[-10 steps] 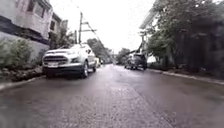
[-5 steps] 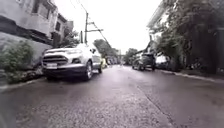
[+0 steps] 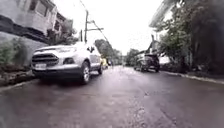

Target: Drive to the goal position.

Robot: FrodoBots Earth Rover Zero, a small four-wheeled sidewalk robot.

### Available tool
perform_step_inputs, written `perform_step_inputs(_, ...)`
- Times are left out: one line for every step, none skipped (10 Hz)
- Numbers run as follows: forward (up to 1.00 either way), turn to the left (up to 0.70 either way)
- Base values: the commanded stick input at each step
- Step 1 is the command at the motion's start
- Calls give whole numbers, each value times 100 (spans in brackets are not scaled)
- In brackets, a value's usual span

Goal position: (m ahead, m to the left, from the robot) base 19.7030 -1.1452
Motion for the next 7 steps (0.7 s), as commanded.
perform_step_inputs(100, 0)
perform_step_inputs(100, 0)
perform_step_inputs(100, 0)
perform_step_inputs(100, 0)
perform_step_inputs(100, 0)
perform_step_inputs(100, 0)
perform_step_inputs(100, 0)
